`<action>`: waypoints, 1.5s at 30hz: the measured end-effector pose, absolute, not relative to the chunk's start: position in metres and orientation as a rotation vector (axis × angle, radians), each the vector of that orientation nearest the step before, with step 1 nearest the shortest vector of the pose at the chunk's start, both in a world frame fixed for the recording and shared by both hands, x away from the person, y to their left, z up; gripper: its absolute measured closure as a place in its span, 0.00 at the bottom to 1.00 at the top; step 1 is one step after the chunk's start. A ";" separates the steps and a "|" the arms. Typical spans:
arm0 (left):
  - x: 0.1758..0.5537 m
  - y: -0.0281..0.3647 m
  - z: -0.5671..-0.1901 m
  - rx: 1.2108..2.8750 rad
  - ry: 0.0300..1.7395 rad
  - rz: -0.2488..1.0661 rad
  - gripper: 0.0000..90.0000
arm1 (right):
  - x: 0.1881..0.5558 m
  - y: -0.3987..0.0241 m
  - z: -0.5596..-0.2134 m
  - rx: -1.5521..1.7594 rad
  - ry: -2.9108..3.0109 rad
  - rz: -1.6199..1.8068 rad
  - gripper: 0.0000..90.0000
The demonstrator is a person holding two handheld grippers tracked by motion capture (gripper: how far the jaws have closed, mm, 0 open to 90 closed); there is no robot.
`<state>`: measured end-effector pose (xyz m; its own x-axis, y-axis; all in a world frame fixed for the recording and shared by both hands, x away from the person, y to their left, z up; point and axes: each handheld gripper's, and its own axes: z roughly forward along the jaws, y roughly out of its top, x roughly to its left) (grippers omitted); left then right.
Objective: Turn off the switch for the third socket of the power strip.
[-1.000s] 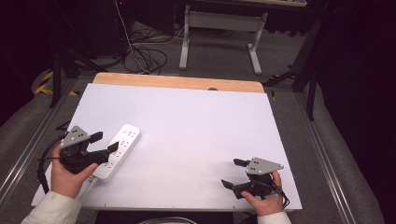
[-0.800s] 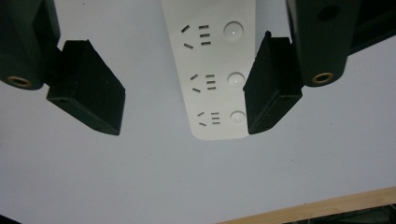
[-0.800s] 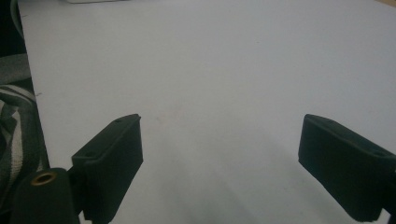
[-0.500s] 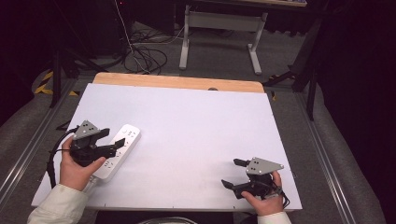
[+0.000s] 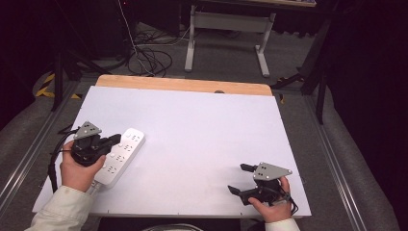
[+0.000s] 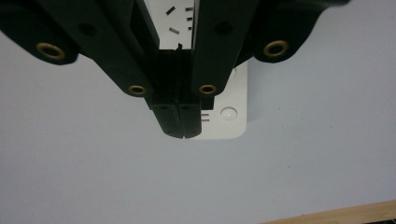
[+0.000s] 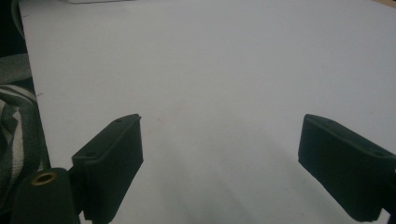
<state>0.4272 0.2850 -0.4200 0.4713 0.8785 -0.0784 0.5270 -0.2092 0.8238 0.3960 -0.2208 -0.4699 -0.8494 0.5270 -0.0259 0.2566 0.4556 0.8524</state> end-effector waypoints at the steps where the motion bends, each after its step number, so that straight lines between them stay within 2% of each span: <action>1: 0.429 0.285 -0.421 1.883 1.182 0.521 1.00 | 0.396 -0.221 -0.470 0.673 2.422 1.347 0.16; 20: 0.458 0.285 -0.440 1.998 1.281 0.530 1.00 | 0.396 -0.221 -0.471 0.674 2.427 1.343 0.16; 45: 0.467 0.279 -0.450 2.125 1.327 0.532 1.00 | 0.396 -0.222 -0.470 0.672 2.429 1.342 0.16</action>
<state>0.4669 0.2787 -0.4502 0.4280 0.9032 0.0326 0.6752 -0.3435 0.6528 0.3961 -0.2218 -0.4704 -0.8506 0.5252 -0.0233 0.2597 0.4583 0.8500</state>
